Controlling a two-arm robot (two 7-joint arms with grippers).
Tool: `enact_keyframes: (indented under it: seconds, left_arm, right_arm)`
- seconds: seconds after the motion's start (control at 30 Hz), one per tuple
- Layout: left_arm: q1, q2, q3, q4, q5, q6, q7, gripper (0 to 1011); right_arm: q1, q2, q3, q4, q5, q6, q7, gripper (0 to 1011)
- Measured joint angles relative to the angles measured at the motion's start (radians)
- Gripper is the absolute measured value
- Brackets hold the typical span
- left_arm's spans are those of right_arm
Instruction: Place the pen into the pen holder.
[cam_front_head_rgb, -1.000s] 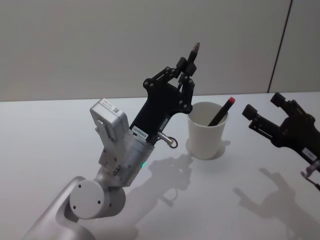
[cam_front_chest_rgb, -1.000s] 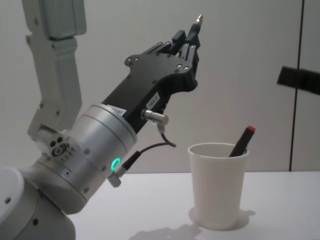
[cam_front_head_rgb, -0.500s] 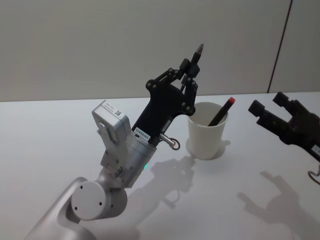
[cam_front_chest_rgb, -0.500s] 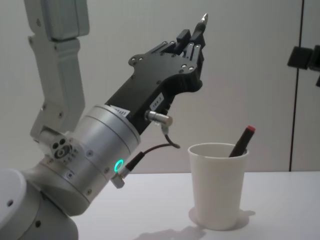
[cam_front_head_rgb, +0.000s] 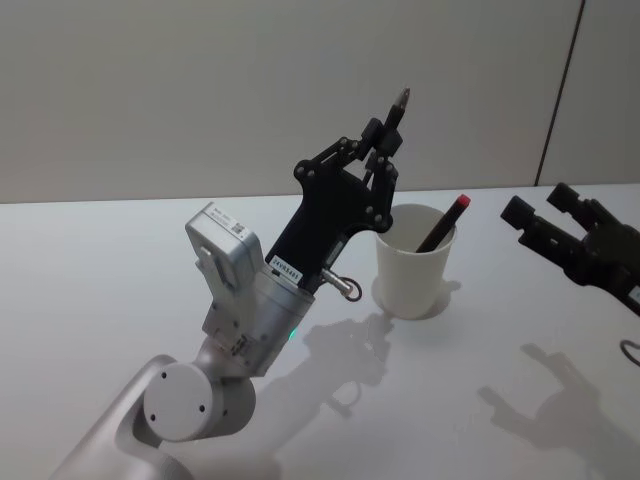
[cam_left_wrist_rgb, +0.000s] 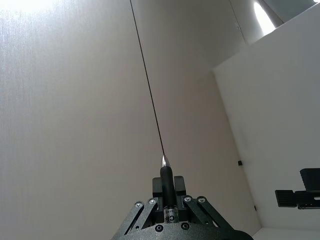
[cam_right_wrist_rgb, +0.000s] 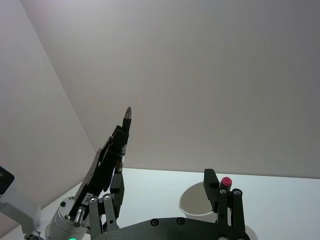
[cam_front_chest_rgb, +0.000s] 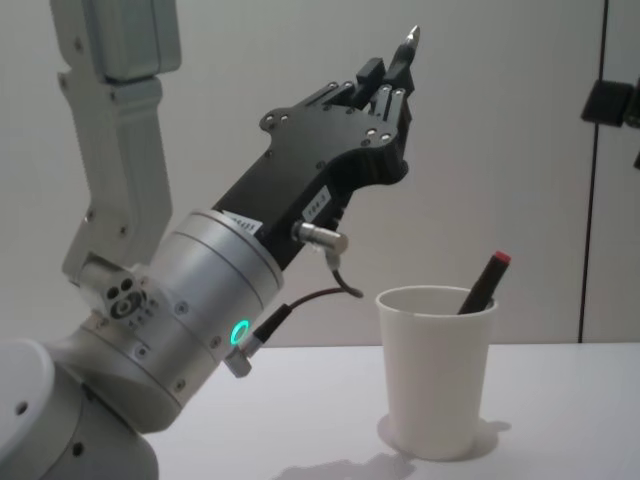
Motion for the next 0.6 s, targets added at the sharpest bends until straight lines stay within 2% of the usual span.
enact_keyframes:
  seconds: [0.33,0.53,0.57,0.6]
  left_arm:
    - [0.0,-0.001,0.0,0.0,0.0,-0.001,-0.001,138]
    - [0.0,-0.001,0.0,0.0,0.0,-0.001,-0.002,138]
    - [0.0,-0.001,0.0,0.0,0.0,-0.001,-0.002,138]
    - [0.0,-0.001,0.0,0.0,0.0,-0.001,-0.002,138]
  right_arm:
    - [0.002,0.002,0.001,-0.009,0.028,0.013,-0.005,1001]
    - [0.009,0.0,0.004,-0.024,0.088,0.044,-0.025,1001]
    - [0.012,-0.001,0.005,-0.028,0.111,0.056,-0.033,1001]
    - [0.012,-0.001,0.005,-0.028,0.111,0.056,-0.033,1001]
